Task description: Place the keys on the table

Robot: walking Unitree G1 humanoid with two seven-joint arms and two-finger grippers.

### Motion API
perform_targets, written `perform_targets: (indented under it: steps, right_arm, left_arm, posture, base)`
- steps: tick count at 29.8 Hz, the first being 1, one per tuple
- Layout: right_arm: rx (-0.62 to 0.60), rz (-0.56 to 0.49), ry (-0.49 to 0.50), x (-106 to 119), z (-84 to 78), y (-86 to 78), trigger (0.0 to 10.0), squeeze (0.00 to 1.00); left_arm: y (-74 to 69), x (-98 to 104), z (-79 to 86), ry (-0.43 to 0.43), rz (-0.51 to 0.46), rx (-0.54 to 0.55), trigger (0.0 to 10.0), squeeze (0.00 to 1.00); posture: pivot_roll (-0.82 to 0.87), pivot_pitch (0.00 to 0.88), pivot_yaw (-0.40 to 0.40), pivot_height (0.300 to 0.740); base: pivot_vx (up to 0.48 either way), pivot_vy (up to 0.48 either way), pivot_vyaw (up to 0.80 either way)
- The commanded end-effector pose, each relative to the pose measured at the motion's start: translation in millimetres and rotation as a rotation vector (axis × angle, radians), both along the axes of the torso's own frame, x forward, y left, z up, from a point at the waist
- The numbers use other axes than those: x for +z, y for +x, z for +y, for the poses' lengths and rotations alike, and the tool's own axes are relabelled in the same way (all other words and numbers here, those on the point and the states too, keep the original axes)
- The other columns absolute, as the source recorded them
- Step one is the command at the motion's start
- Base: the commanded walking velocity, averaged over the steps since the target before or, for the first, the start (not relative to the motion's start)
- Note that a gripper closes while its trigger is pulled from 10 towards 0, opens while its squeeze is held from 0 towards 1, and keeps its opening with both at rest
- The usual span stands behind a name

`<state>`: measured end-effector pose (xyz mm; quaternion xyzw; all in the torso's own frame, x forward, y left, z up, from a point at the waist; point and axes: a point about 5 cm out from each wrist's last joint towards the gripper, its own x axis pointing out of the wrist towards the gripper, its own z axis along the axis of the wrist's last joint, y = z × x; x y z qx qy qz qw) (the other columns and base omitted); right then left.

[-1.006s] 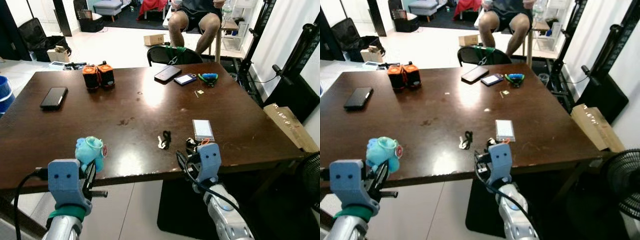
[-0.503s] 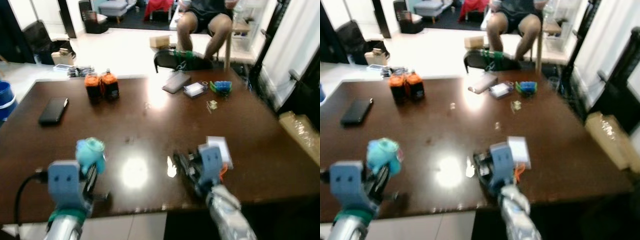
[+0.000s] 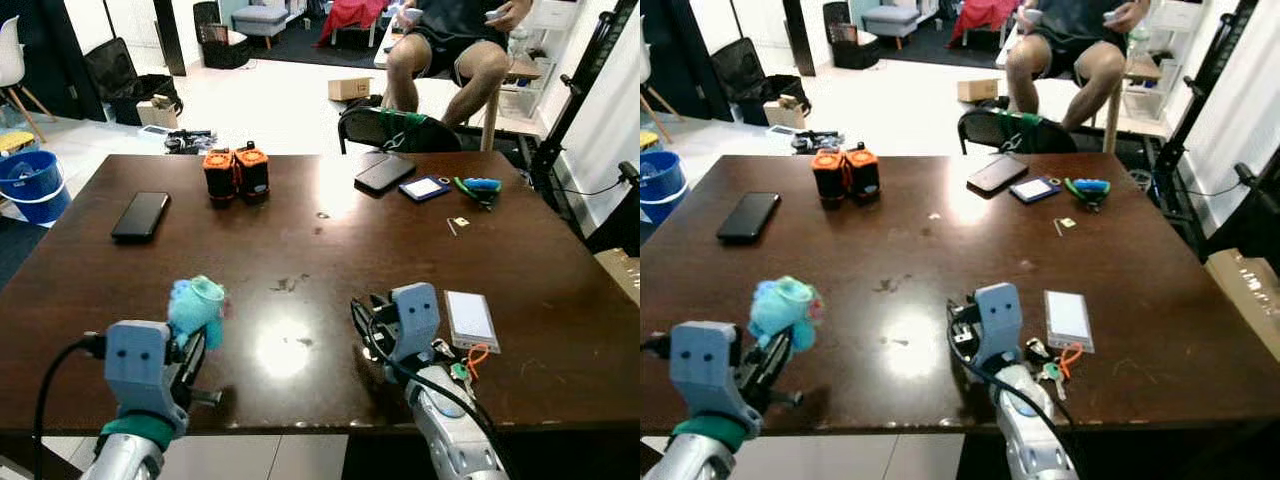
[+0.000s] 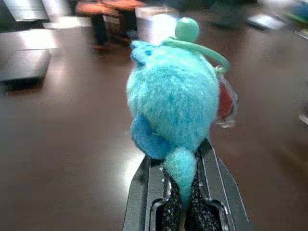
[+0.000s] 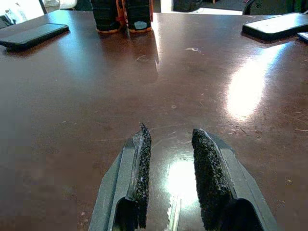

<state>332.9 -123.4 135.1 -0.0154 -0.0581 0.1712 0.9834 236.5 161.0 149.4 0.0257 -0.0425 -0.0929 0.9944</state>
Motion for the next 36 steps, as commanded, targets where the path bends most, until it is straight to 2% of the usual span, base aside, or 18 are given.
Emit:
perform_targets:
  steps: [1, 2, 4, 5, 6, 9, 14, 19, 21, 23, 29, 36]
  right_arm:
    - [0.011, 0.025, 0.013, -5.9, 0.2, -3.4, 10.0, 0.0]
    - [0.028, 0.027, 0.011, -6.1, 2.0, -3.8, 10.0, 0.0]
    - [0.028, 0.027, 0.011, -6.1, 2.0, -3.8, 10.0, 0.0]
    - [0.039, 0.028, 0.01, -6.2, 3.3, -4.0, 10.0, 0.0]
    - [0.039, 0.028, 0.01, -6.2, 3.3, -4.0, 10.0, 0.0]
    - [0.055, 0.03, 0.01, -6.3, 6.6, -3.2, 10.0, 0.0]
    - [0.059, 0.029, 0.009, -6.0, 7.7, -3.0, 10.0, 0.0]
    - [0.063, 0.028, 0.012, -5.6, 8.9, -3.1, 10.0, 0.0]
    - [0.063, 0.028, 0.012, -5.6, 8.9, -3.1, 10.0, 0.0]
    - [0.059, 0.029, 0.015, -6.0, 8.1, -3.7, 10.0, 0.0]
    - [0.054, 0.032, 0.017, -6.8, 6.7, -4.4, 10.0, 0.0]
    - [0.054, 0.033, 0.02, -6.6, 8.0, -3.7, 10.0, 0.0]
  left_arm:
    - [-4.1, -8.1, -4.6, 0.047, 0.055, -0.069, 10.0, 0.0]
    - [-6.6, -15.9, -10.3, 0.114, 0.105, -0.15, 10.0, 0.0]
    - [-6.6, -15.9, -10.3, 0.114, 0.105, -0.15, 10.0, 0.0]
    - [-8.1, -21.9, -14.2, 0.159, 0.14, -0.199, 10.0, 0.0]
    - [-8.1, -21.9, -14.2, 0.159, 0.14, -0.199, 10.0, 0.0]
    - [-2.7, -38.6, -28.9, 0.244, 0.211, -0.273, 10.0, 0.0]
    - [1.2, -43.3, -31.9, 0.253, 0.229, -0.271, 10.0, 0.0]
    - [16.0, -57.0, -40.8, 0.284, 0.277, -0.28, 10.0, 0.0]
    - [16.0, -57.0, -40.8, 0.284, 0.277, -0.28, 10.0, 0.0]
    - [22.6, -60.2, -43.5, 0.304, 0.29, -0.293, 10.0, 0.0]
    - [27.8, -58.1, -43.7, 0.312, 0.289, -0.299, 10.0, 0.0]
    - [34.0, -47.1, -43.7, 0.248, 0.259, -0.278, 10.0, 0.0]
  posture:
    - [-0.12, 0.088, 0.11, 0.74]
    - [-0.12, 0.088, 0.11, 0.74]
    - [-0.12, 0.088, 0.11, 0.74]
    - [-0.12, 0.088, 0.11, 0.74]
    - [-0.12, 0.088, 0.11, 0.74]
    - [-0.12, 0.073, 0.107, 0.74]
    - [-0.12, 0.071, 0.108, 0.74]
    - [-0.13, 0.074, 0.117, 0.74]
    - [-0.13, 0.074, 0.117, 0.74]
    - [-0.13, 0.076, 0.119, 0.74]
    - [-0.13, 0.076, 0.119, 0.74]
    - [-0.13, 0.087, 0.119, 0.74]
  base:
    - [0.0, 0.0, 0.0]
    - [0.0, 0.0, 0.0]
    - [0.0, 0.0, 0.0]
    - [0.0, 0.0, 0.0]
    - [0.0, 0.0, 0.0]
    - [0.0, 0.0, 0.0]
    - [0.0, 0.0, 0.0]
    - [0.0, 0.0, 0.0]
    - [0.0, 0.0, 0.0]
    - [0.0, 0.0, 0.0]
    - [0.0, 0.0, 0.0]
    - [0.0, 0.0, 0.0]
